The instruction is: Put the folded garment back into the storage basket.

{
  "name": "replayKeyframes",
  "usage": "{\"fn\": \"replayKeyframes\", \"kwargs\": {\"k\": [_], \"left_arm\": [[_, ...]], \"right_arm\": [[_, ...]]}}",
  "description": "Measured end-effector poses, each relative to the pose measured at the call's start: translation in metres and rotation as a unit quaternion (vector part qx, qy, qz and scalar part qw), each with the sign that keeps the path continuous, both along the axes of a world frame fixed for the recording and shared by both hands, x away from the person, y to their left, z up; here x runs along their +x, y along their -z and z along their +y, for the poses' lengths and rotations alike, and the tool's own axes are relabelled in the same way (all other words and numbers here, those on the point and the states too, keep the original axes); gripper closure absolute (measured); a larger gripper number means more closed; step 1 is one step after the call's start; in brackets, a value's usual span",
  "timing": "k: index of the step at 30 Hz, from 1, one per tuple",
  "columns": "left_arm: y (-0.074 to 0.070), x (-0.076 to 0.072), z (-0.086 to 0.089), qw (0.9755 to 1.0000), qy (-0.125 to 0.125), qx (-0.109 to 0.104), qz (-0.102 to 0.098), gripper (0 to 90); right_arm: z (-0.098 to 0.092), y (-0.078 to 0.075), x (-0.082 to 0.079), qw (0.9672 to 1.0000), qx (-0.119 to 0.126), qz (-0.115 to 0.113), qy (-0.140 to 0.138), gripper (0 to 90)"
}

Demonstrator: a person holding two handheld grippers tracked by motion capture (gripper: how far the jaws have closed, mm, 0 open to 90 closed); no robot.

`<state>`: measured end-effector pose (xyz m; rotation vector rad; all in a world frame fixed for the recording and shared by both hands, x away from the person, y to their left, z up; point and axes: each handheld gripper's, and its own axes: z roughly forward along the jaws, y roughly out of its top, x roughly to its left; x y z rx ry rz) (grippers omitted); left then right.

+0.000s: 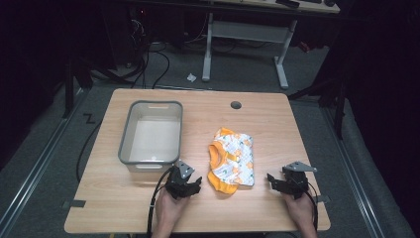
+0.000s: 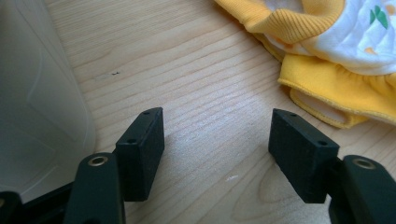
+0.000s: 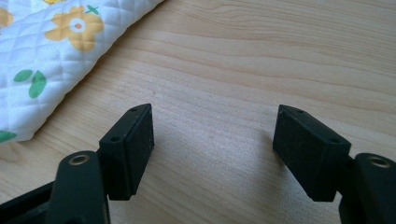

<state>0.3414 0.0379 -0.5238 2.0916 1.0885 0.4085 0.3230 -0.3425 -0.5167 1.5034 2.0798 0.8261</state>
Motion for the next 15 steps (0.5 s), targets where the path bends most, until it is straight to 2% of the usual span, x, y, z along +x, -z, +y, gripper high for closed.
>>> {"fn": "replayKeyframes", "kwargs": {"k": [15], "left_arm": [[-0.0003,0.0003,-0.0012,0.9999,-0.010,-0.007,0.004,35.2]], "right_arm": [[0.0000,0.0000,0.0000,1.0000,0.000,0.000,-0.001,29.5]]}}
